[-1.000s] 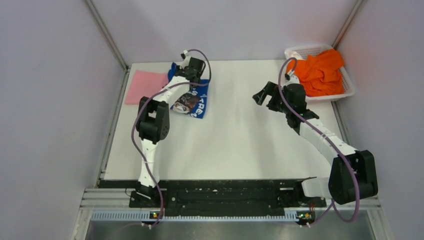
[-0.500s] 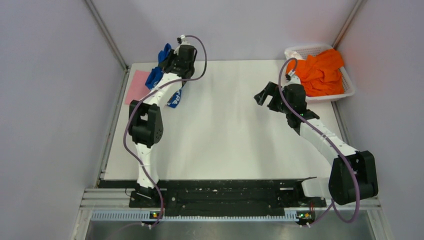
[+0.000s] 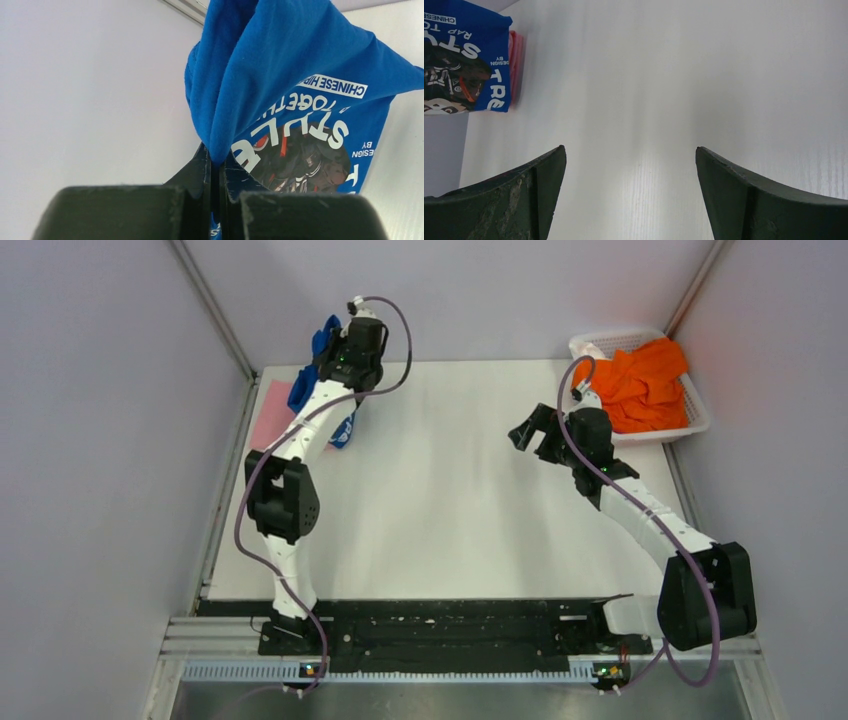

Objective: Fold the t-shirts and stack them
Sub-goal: Put the neatly folded tshirt into the corner of the board with the left arm

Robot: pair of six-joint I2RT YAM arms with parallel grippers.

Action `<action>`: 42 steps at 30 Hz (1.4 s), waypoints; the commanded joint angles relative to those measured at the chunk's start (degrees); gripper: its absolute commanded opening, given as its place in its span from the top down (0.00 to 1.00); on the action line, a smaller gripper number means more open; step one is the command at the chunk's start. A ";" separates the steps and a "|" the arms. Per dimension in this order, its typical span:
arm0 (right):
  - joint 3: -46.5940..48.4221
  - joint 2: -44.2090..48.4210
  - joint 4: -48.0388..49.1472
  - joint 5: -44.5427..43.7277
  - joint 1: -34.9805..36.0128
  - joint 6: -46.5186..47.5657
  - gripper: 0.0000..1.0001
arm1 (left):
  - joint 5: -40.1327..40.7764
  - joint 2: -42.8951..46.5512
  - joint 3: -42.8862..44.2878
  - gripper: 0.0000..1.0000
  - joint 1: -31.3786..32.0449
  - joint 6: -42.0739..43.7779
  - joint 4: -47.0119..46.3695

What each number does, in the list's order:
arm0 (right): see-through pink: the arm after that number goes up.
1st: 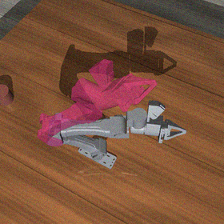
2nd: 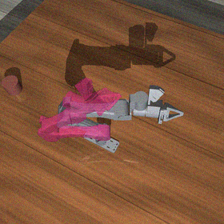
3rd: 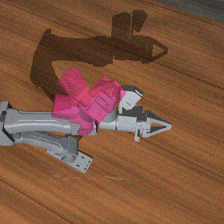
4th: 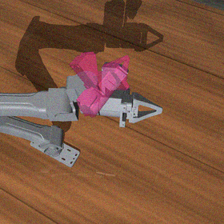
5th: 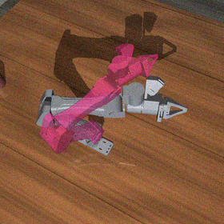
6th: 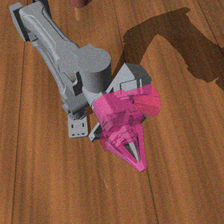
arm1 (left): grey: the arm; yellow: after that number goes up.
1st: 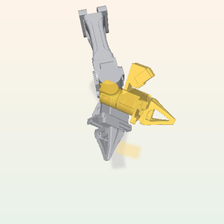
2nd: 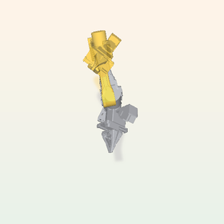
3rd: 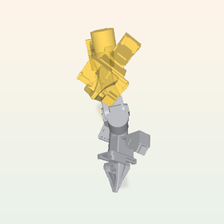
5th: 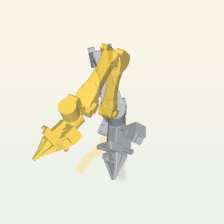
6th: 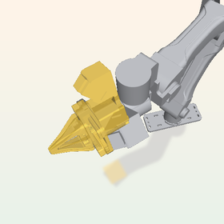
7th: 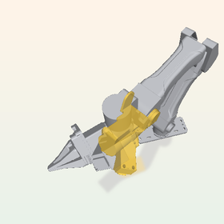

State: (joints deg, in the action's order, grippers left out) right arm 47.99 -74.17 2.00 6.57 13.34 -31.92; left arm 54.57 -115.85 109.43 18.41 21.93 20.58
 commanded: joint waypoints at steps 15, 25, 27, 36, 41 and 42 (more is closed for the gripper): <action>1.06 0.91 -0.77 -2.73 -0.43 1.49 0.01 | -6.07 -5.52 6.14 1.00 -7.77 -1.72 -1.85; 2.32 -0.93 -3.65 -5.98 -0.49 1.99 0.01 | -15.11 -14.13 10.52 1.00 -16.12 -5.89 -2.03; 2.59 -1.48 -4.11 -6.37 -0.46 2.15 0.01 | -16.42 -15.09 10.69 1.00 -17.44 -6.51 -2.35; 3.95 -3.57 -5.34 -6.40 -0.46 2.32 0.01 | -17.85 -18.93 11.37 0.44 -22.84 -12.27 -2.97; 4.00 -3.89 -5.57 -5.75 -0.48 1.94 0.01 | -15.76 -20.65 14.89 0.09 -25.19 -18.21 0.52; 3.92 -3.61 -5.74 -5.72 -0.44 1.82 0.01 | -15.84 -19.93 14.68 0.05 -25.26 -19.19 0.86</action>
State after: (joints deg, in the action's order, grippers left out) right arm 48.90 -78.19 -4.32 1.13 13.34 -30.44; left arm 37.30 -136.46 120.99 -5.48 8.91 20.88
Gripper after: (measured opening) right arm 0.985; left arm 0.872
